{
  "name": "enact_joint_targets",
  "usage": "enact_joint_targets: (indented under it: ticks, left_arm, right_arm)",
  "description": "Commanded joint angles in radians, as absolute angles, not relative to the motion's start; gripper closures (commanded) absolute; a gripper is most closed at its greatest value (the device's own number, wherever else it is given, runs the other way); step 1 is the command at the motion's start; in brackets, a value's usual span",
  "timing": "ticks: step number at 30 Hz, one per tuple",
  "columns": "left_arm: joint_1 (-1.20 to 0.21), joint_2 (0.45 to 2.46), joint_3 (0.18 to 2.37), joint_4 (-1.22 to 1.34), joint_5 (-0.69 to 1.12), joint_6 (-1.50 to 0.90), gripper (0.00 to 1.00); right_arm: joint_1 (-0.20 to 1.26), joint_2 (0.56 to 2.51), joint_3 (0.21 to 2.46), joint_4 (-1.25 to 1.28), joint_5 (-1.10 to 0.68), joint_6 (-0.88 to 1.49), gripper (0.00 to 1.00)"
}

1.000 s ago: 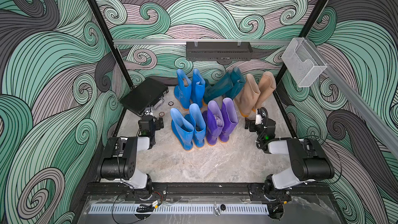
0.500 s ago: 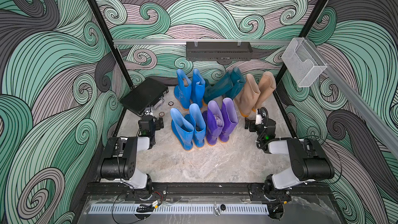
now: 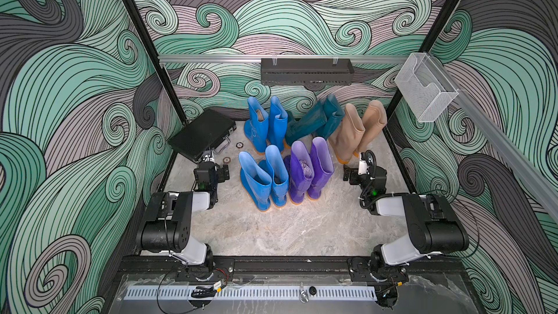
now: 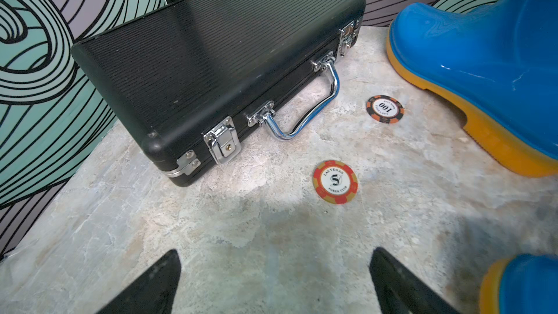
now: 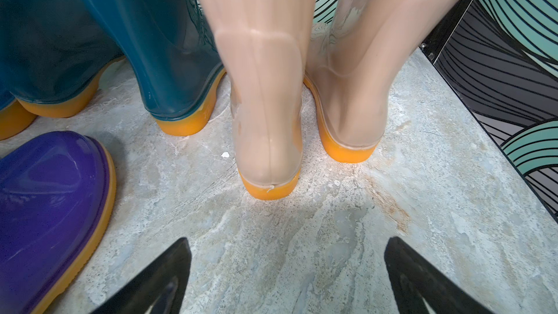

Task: Match and arrange rain boots in pairs
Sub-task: Reset both arms

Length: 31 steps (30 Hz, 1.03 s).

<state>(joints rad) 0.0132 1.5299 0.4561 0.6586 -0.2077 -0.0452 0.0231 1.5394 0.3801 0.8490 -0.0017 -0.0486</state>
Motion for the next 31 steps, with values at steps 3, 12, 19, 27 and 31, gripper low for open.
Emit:
enact_joint_targets:
  ticks: [3, 12, 19, 27, 31]
  left_arm:
    - [0.021, 1.526, 0.471, 0.667, -0.197, -0.052, 0.02]
    - [0.021, 1.526, 0.471, 0.669, -0.196, -0.052, 0.01]
    - [0.021, 1.525, 0.471, 0.668, -0.196, -0.052, 0.01]
    - [0.023, 1.526, 0.471, 0.669, -0.195, -0.052, 0.01]
    - [0.023, 1.526, 0.471, 0.669, -0.195, -0.052, 0.01]
  right_arm:
    - [0.020, 1.535, 0.398, 0.851, -0.016, -0.051, 0.01]
    - [-0.003, 1.529, 0.365, 0.905, -0.175, -0.083, 0.01]
    - [-0.006, 1.537, 0.399, 0.855, -0.101, -0.048, 0.01]
    - [0.005, 1.552, 0.417, 0.833, -0.083, -0.058, 0.01]
    - [0.004, 1.531, 0.393, 0.856, -0.081, -0.058, 0.01]
